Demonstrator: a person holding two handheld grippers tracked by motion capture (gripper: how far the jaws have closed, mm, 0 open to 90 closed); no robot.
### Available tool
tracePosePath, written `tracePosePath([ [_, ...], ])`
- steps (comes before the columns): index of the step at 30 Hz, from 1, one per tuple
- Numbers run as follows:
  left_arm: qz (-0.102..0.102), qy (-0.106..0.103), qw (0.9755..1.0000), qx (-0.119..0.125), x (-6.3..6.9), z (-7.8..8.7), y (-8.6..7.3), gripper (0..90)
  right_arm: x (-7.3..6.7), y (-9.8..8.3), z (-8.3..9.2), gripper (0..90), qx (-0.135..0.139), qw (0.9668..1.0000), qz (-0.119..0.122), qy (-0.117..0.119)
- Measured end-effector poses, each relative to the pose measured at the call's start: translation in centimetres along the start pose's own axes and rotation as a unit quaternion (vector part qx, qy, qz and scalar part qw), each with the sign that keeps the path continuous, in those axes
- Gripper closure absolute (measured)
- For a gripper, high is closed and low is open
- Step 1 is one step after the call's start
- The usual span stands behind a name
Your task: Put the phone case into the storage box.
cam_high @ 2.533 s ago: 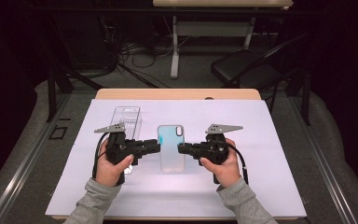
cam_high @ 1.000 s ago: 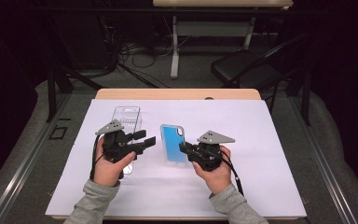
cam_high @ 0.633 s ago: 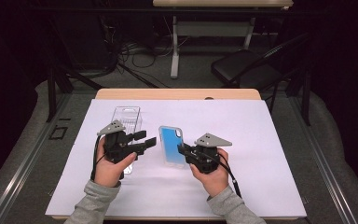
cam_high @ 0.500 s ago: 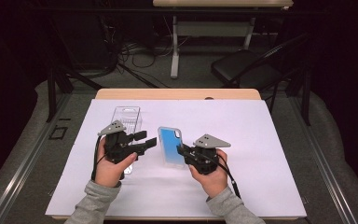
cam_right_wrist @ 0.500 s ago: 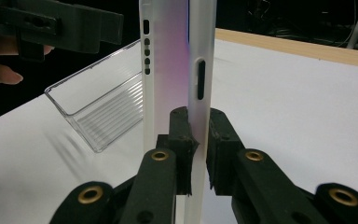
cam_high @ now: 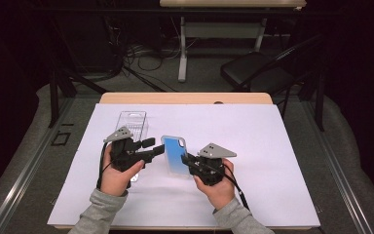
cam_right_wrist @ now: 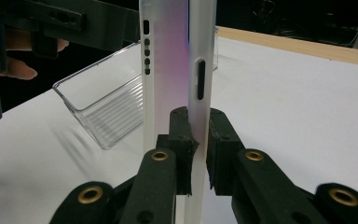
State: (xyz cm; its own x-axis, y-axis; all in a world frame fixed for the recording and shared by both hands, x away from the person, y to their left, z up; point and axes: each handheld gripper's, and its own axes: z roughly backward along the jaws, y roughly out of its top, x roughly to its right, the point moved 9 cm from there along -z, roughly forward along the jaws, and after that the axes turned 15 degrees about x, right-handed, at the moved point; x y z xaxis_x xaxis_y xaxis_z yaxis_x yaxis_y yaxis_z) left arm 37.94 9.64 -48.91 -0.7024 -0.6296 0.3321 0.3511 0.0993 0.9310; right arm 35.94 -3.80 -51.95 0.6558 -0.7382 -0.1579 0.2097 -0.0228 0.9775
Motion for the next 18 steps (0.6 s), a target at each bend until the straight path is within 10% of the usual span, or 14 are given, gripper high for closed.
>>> tracePosePath([
  [18, 0.012, -0.019, 0.9997, 0.0, 0.35, 0.08, -0.1, 56.0, -0.76, 0.08, 0.02, 82.1, 0.003, 0.9998, -0.01, 0.016],
])
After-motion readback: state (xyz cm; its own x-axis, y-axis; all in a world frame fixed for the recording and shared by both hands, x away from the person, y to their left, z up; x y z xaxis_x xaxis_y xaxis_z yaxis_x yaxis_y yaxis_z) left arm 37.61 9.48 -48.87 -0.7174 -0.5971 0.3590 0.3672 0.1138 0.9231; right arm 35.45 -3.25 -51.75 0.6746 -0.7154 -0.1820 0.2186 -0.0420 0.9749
